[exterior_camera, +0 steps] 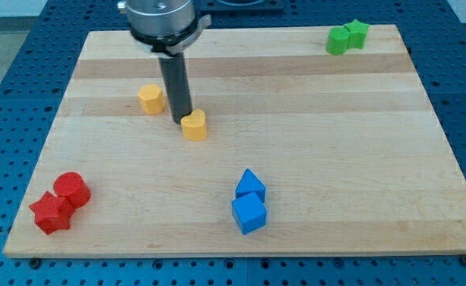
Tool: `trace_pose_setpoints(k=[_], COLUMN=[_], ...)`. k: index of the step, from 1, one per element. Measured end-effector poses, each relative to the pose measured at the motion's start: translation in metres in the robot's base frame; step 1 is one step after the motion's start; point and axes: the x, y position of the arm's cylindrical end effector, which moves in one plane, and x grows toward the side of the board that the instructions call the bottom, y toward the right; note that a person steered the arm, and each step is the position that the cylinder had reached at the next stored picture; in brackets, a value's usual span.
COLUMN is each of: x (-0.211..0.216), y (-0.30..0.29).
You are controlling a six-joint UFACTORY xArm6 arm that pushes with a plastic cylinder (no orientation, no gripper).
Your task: Push the yellow heart parallel to the yellow hexagon
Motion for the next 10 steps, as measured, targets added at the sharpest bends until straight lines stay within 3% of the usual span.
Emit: trace_pose_setpoints(k=[3, 5, 7, 10], x=[0.022, 0.043, 0.018, -0.006], y=[-0.043, -0.008, 0.065, 0.072])
